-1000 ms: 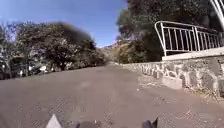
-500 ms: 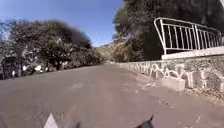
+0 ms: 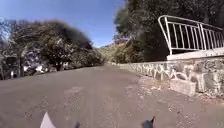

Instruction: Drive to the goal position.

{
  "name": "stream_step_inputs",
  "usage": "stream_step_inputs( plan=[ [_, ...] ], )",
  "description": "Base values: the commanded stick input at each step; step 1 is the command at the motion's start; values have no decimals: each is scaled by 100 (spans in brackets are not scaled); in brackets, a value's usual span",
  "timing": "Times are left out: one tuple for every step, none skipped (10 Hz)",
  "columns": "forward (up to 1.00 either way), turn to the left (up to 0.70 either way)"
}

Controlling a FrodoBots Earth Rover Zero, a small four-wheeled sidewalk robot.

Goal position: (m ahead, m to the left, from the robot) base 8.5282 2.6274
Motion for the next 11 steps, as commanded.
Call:
stream_step_inputs(
  plan=[
    [50, 0],
    [50, 0],
    [50, 0],
    [50, 0],
    [50, 0],
    [50, 0],
    [50, 0],
    [50, 0],
    [50, 0],
    [50, 0],
    [50, 0]
  ],
)
